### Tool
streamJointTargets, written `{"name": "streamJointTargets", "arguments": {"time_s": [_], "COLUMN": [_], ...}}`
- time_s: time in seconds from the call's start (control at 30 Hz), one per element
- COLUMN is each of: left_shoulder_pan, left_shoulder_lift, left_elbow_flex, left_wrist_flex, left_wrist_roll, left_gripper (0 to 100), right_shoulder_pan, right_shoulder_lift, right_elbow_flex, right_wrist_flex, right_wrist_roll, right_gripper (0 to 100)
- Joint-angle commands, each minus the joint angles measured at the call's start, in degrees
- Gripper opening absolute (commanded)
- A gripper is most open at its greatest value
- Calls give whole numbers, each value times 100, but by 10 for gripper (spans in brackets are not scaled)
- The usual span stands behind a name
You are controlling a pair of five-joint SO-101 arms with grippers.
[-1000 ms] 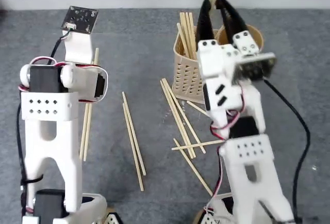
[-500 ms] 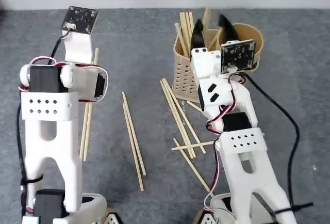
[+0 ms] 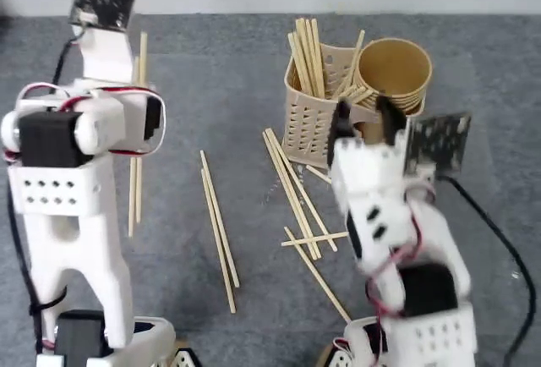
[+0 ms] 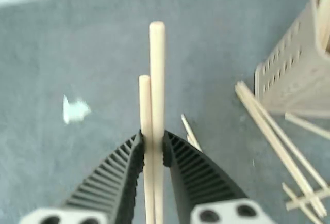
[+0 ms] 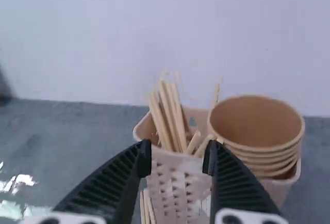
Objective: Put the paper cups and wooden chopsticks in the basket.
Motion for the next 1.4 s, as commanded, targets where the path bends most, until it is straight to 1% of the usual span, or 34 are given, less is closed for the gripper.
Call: {"name": "streamJointTargets", "arguments": {"time_s": [0.0,0.1,0.23,0.43,0.57,0.7,0.83,1.0,1.1,1.2,1.37], "left_shoulder_pan": [132,378,879,1451,1776,2207,2514,2734,2796,2778,2769], "left_shoulder_lift": [-185,-185,-185,-185,-176,-149,123,677,967,1231,1512], "left_elbow_flex": [-356,-356,-356,-356,-356,-347,-356,-356,-356,-347,-347], "left_wrist_flex": [-501,-853,-1521,-2954,-3815,-4589,-5301,-5574,-5574,-5521,-5090], "left_wrist_roll": [53,281,501,932,1169,1345,1319,1327,1327,1327,1292], "left_gripper": [13,13,13,12,12,12,12,12,12,12,16], "right_shoulder_pan": [-180,-233,-233,-224,-207,-233,-198,-189,-189,-189,-189], "right_shoulder_lift": [-813,-1429,-2176,-2897,-3196,-3301,-3292,-3292,-3292,-3292,-3292], "right_elbow_flex": [360,967,1767,2549,2927,3121,3121,3130,3130,3138,3138], "right_wrist_flex": [708,831,840,1314,1367,1358,1402,1411,1411,1411,1411], "right_wrist_roll": [-44,158,334,316,299,-211,-290,-299,-308,-308,-308], "right_gripper": [147,147,147,147,147,147,147,147,147,147,147]}}
